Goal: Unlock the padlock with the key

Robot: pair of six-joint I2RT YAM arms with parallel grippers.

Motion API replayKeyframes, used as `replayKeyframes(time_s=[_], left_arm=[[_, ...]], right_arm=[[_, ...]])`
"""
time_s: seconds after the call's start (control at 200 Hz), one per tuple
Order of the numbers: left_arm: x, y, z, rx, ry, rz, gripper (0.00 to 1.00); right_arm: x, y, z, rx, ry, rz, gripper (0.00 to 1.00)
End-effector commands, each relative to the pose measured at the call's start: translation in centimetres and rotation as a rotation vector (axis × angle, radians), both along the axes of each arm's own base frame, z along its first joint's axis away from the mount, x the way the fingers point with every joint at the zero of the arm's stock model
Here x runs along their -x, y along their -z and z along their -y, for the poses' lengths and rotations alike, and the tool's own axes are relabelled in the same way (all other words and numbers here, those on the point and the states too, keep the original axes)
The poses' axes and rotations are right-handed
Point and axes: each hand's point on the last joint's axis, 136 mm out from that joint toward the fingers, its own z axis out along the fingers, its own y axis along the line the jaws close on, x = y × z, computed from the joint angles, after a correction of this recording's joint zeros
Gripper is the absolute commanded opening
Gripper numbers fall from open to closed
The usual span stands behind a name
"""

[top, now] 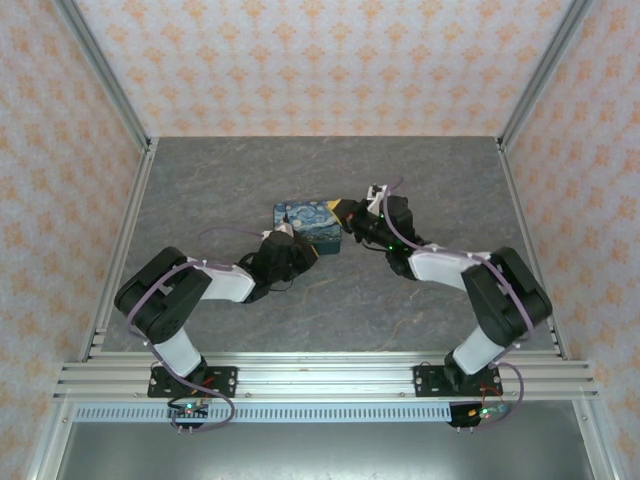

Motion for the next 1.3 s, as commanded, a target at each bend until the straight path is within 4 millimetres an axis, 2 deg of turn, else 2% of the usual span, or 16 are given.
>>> replayKeyframes(time_s=[0.0, 0.23, 0.46, 0.841, 1.296], left_arm=[[0.6, -2.9, 1.4, 0.056, 0.138, 0.025, 0.0], [0.6, -5.9, 1.1, 0.157, 0.213, 0.062, 0.0], [1.1, -7.2, 1.2, 0.183, 0.248, 0.081, 0.0], [1.1, -7.9, 1.2, 0.281, 0.212, 0.083, 0.0], [0.9, -7.1, 1.1, 0.305, 0.181, 0.06, 0.0]], right_arm=[[2.5, 2.7, 1.0, 0.043, -0.02, -0.045, 0.0], [6.7, 5.0, 2.1, 0.047, -0.039, -0.078, 0.0], [8.7, 6.3, 1.8, 0.053, -0.045, -0.103, 0.0], [8.6, 7.4, 0.7, 0.009, 0.001, -0.167, 0.0], [8.1, 7.7, -0.7, -0.016, -0.001, -0.18, 0.0]])
